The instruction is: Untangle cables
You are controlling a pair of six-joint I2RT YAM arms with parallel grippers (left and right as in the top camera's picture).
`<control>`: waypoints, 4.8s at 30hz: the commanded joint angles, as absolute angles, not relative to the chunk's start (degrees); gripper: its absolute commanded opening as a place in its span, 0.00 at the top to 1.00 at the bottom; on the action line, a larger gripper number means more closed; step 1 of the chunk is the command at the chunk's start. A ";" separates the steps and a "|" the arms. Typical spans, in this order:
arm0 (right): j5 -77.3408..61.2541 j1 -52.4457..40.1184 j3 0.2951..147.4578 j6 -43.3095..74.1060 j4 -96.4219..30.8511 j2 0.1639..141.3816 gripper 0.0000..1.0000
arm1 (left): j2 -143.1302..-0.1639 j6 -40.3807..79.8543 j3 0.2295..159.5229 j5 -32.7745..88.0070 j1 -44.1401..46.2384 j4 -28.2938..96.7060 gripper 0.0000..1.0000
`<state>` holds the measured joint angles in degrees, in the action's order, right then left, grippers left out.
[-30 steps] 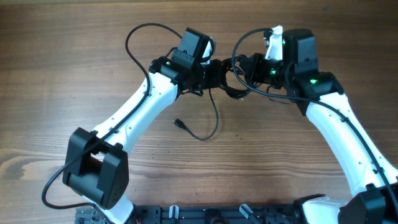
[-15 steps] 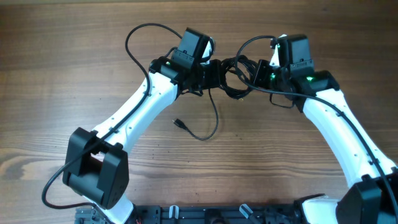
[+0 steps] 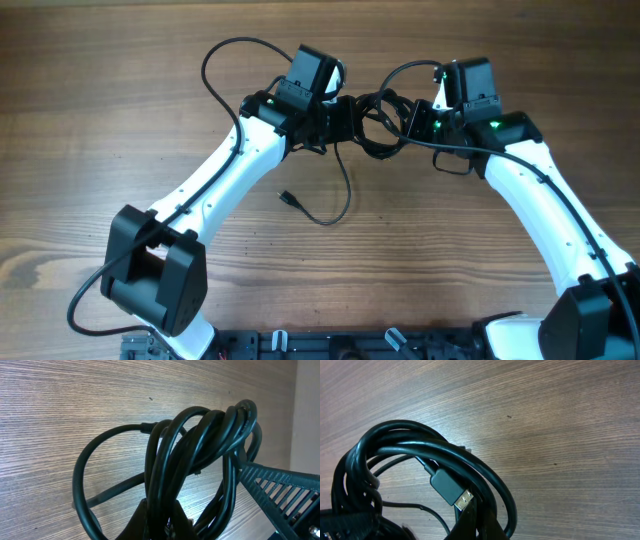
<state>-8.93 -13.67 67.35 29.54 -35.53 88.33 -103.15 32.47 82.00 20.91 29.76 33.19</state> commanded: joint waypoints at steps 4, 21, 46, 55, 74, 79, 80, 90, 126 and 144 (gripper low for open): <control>-9.76 -13.61 67.88 30.09 -32.47 90.35 0.96 | -100.95 32.64 82.13 22.72 29.91 32.60 0.96; -21.04 -13.65 67.88 26.74 -23.64 93.45 0.96 | -100.95 32.62 82.13 22.68 29.89 32.56 0.96; -56.53 1.15 67.94 1.02 -29.21 93.43 0.75 | -100.82 -4.29 82.13 57.23 21.76 32.56 0.96; -58.06 -2.50 67.94 -6.04 -27.51 93.43 0.62 | -100.82 -1.13 82.13 66.24 21.26 31.00 0.96; -31.22 -2.59 67.94 27.62 -9.19 90.98 0.96 | -100.84 0.51 82.13 70.59 21.26 33.28 0.96; -47.42 2.13 67.94 26.96 -11.11 84.49 0.96 | -100.84 6.70 82.13 51.27 21.26 37.98 0.96; -47.62 2.11 67.94 27.07 -13.17 83.31 0.96 | -100.84 6.96 82.13 49.78 21.26 37.98 0.96; -27.40 2.11 67.92 26.04 -34.59 80.36 0.96 | -100.84 7.53 82.13 45.80 21.34 37.95 0.96; -24.51 -0.73 67.85 26.96 -34.54 93.43 0.56 | -117.47 41.67 82.13 24.62 31.77 22.44 0.67; -24.51 -0.73 67.85 25.56 -35.94 93.43 0.56 | -122.50 41.17 82.08 24.10 33.41 18.24 0.77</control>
